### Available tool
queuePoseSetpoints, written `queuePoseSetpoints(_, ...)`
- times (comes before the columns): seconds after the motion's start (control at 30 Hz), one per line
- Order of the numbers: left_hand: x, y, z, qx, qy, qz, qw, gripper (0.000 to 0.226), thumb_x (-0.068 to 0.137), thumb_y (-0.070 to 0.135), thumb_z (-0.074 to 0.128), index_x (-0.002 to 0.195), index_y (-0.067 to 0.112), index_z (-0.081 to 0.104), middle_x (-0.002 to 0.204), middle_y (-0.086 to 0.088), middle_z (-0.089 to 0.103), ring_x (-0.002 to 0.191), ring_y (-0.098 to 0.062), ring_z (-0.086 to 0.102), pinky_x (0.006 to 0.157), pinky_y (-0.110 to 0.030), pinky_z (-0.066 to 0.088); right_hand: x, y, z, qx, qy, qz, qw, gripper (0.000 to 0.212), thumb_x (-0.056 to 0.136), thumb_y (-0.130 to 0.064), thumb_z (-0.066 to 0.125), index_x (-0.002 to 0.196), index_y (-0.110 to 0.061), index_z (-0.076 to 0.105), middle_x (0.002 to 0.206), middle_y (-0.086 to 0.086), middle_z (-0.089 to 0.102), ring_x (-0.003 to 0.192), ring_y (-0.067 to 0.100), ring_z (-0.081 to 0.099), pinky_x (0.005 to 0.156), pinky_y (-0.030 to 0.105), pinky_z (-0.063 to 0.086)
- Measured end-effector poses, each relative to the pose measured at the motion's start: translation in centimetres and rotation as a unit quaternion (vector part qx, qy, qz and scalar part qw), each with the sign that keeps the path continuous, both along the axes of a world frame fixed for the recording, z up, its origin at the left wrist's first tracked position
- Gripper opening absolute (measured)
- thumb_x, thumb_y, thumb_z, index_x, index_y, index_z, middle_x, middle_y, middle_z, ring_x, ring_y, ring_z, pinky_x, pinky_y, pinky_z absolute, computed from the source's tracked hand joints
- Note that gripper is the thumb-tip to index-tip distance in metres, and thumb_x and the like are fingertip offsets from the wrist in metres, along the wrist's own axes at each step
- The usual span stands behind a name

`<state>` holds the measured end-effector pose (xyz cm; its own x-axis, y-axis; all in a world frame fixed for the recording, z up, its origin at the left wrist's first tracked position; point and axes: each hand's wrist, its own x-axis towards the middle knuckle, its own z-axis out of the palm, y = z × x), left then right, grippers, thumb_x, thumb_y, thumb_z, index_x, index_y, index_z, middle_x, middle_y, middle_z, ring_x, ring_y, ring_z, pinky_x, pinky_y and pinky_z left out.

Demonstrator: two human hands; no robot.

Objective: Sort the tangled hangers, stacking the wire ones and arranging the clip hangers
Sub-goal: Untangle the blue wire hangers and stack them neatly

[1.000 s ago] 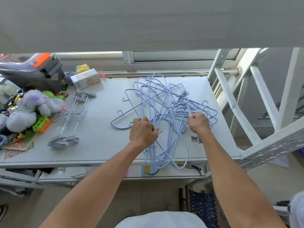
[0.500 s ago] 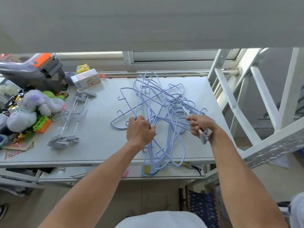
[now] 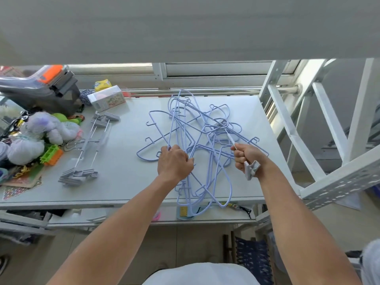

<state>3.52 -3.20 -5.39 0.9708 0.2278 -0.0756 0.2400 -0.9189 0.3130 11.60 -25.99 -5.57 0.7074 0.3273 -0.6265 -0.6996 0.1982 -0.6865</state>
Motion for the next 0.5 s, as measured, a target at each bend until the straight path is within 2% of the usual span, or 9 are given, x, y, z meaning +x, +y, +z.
queuePoseSetpoints(0.1,0.0,0.3,-0.3,-0.038,-0.023,0.014,0.999,0.04,0.087,0.047,0.057,0.066,0.016,0.069,0.103,0.007,0.058,0.107,-0.025,0.043,0.089,-0.035,0.043,-0.2,0.5,-0.1,-0.17,-0.075,0.031,0.982,0.025,0.103,-0.02,0.043,0.093,-0.004,0.059,0.053,-0.001,0.04,0.032,0.004,0.033,0.033,0.014,0.027)
queuePoseSetpoints(0.17,-0.2,0.6,-0.5,-0.035,-0.031,0.006,0.999,0.039,0.087,0.046,0.057,0.066,0.015,0.069,0.102,0.008,0.056,0.107,-0.024,0.043,0.09,-0.034,0.042,0.0,0.8,-0.1,-0.247,-0.104,0.037,0.963,0.025,0.1,-0.017,0.046,0.095,-0.001,0.064,0.058,0.003,0.043,0.036,0.007,0.035,0.035,0.016,0.026)
queuePoseSetpoints(0.23,-0.5,0.9,-0.5,-0.022,-0.03,-0.019,0.999,0.038,0.087,0.044,0.058,0.06,0.017,0.062,0.103,0.008,0.053,0.109,-0.025,0.042,0.091,-0.035,0.042,0.3,1.1,-0.2,-0.272,-0.12,0.029,0.954,0.026,0.1,-0.016,0.046,0.089,-0.002,0.066,0.059,0.005,0.044,0.043,0.012,0.035,0.037,0.019,0.026)
queuePoseSetpoints(0.3,-0.9,1.1,-0.2,-0.003,-0.024,-0.049,0.999,0.036,0.087,0.044,0.059,0.059,0.021,0.064,0.111,0.006,0.052,0.119,-0.027,0.039,0.097,-0.038,0.041,0.6,1.5,-0.5,-0.274,-0.132,0.009,0.953,0.028,0.1,-0.011,0.045,0.079,-0.005,0.063,0.058,0.006,0.044,0.042,0.013,0.034,0.035,0.019,0.026)
queuePoseSetpoints(0.4,-1.1,1.2,0.4,0.058,0.016,-0.074,0.995,0.034,0.087,0.048,0.056,0.082,0.021,0.076,0.127,0.0,0.051,0.138,-0.035,0.018,0.11,-0.046,0.032,1.1,1.8,-1.1,-0.282,-0.152,-0.011,0.947,0.025,0.098,-0.01,0.05,0.079,-0.005,0.065,0.057,0.006,0.047,0.035,0.01,0.036,0.033,0.018,0.026)
queuePoseSetpoints(0.5,-0.7,-0.3,0.4,0.075,0.1,-0.028,0.992,0.051,0.087,0.059,0.042,0.112,0.021,0.064,0.132,-0.008,0.048,0.138,-0.04,0.014,0.107,-0.056,0.029,1.0,2.2,-1.7,-0.313,-0.182,0.003,0.932,0.018,0.094,-0.013,0.056,0.083,-0.003,0.067,0.057,0.006,0.05,0.037,0.011,0.04,0.036,0.018,0.031)
